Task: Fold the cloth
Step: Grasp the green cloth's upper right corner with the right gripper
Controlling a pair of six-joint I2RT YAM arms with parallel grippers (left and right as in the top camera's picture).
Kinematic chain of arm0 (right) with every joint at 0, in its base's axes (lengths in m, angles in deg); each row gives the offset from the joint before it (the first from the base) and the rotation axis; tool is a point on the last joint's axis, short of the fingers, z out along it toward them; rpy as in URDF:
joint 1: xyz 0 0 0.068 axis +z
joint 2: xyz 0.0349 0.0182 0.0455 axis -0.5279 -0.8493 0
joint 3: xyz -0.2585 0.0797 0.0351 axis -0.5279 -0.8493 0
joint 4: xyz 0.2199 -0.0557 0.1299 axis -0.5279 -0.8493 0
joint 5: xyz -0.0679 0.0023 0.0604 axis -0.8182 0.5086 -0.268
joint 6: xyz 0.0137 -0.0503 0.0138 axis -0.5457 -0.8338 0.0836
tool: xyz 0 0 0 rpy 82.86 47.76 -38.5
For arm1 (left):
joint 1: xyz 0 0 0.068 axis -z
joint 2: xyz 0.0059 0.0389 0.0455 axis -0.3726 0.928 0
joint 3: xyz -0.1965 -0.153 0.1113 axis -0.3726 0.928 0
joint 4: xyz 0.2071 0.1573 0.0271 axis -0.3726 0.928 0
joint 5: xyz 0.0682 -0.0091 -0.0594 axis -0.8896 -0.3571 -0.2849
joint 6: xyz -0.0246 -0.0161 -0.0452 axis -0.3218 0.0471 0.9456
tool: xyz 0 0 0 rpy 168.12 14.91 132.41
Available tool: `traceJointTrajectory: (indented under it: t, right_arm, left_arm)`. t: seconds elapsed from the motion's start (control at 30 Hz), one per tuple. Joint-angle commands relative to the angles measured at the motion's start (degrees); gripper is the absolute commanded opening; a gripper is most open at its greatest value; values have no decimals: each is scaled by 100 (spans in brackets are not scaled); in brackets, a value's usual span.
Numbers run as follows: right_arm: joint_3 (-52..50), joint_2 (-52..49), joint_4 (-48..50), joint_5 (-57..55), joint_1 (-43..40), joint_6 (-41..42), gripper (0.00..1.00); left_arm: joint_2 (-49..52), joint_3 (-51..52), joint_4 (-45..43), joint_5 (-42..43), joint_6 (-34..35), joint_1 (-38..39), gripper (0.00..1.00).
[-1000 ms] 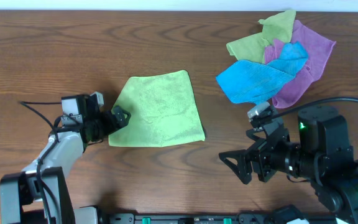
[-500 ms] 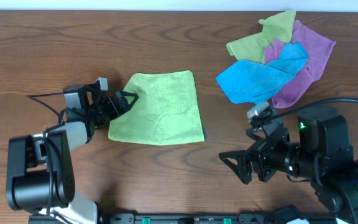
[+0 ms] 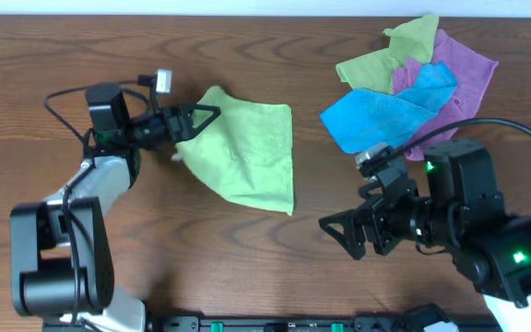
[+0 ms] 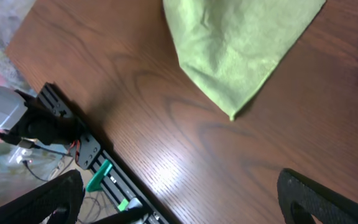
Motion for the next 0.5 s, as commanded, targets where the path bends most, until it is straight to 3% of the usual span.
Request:
traceJointTrajectory:
  t: [0.0, 0.27, 0.37, 0.43, 0.47]
  right_arm:
    - [74, -20, -20, 55, 44, -107, 99]
    - [61, -70, 81, -85, 48, -114, 97]
    - [2, -256, 380, -260, 48, -111, 90]
    - [-103, -549, 855, -258, 48, -107, 61]
    - [-162, -730, 1113, -258, 48, -101, 36]
  left_arm:
    - [-238, -111, 210, 22, -216, 74, 86]
    - [-267, -111, 1674, -833, -1241, 162, 91]
    - [-267, -111, 1836, -839, -1327, 173, 91]
    - [-267, -111, 1869, -841, -1346, 195, 91]
    - [-267, -111, 1875, -841, -1346, 199, 91]
